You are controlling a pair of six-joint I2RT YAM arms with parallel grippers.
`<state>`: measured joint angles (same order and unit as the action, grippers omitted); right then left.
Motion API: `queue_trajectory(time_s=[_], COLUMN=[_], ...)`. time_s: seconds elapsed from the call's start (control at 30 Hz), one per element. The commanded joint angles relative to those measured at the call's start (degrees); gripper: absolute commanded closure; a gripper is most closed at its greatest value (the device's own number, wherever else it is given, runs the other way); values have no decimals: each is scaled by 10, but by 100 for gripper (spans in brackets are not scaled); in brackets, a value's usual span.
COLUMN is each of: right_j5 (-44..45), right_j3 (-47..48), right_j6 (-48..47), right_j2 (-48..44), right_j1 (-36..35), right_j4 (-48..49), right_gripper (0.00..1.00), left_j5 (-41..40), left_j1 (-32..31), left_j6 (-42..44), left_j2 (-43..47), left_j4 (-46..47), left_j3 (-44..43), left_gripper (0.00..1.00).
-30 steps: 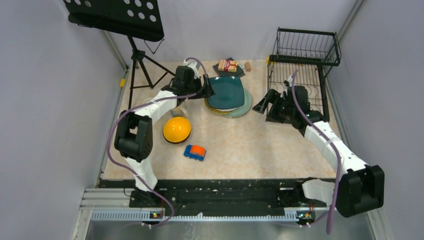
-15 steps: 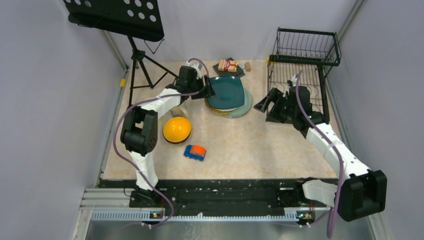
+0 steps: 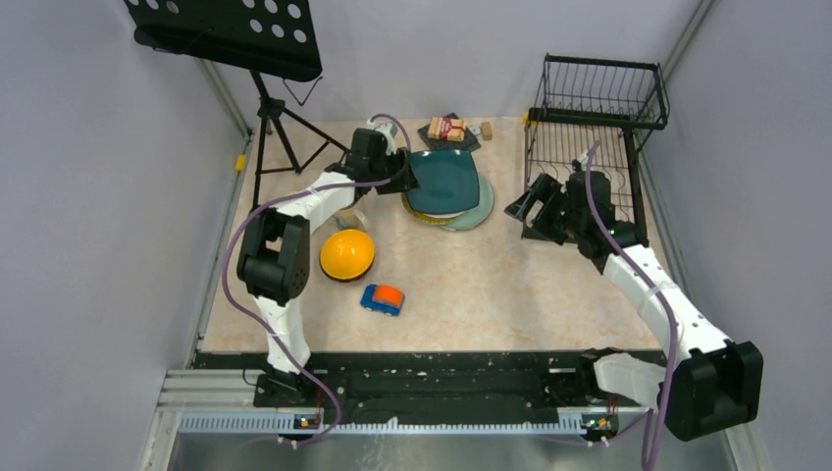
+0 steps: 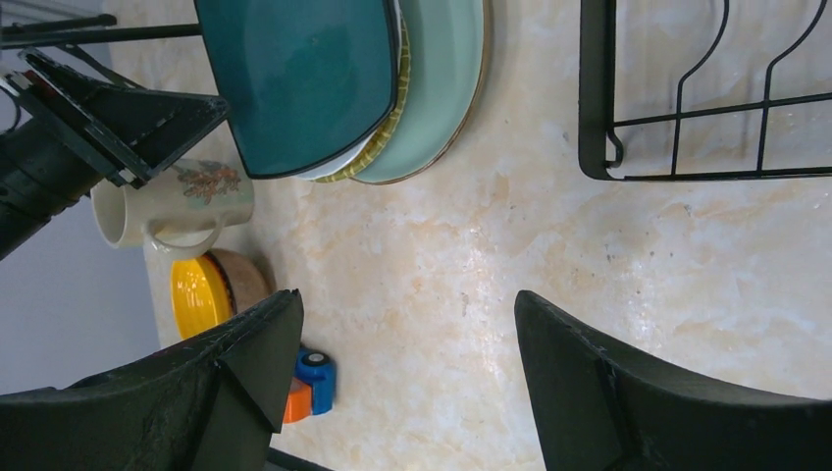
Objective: Load the mixed dishes into the dish rack
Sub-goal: Pick up the plate at the center of the board.
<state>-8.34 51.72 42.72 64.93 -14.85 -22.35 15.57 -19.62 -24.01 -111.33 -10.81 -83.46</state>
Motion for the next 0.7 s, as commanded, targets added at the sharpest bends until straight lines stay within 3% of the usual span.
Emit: queue_trajectory(time_s=[0.0,0.23,0.3,0.57,0.67], right_j5=[40,38,32,20,18], right_j3=[1,-12,-13,-5,-4], right_j6=[15,36,42,40,39], right_j2=[-40,-35,-29,-10,-3], right_j1=[1,1,1,2,1], right_j4=[-3,-10,-10,-15,-8], right_gripper=[19,19,19,18,18], left_j5=[-3,-9,-5,13,11], left_j1=[0,0,0,0,0], left_j6=[4,2,1,-3,-2], left_j2=[-13,-22,-24,-24,-16], left_j4=[-3,-13,-10,-6,-5], left_j3=[-18,-28,-30,-36,-35], left_gripper=[48,57,65,78,93])
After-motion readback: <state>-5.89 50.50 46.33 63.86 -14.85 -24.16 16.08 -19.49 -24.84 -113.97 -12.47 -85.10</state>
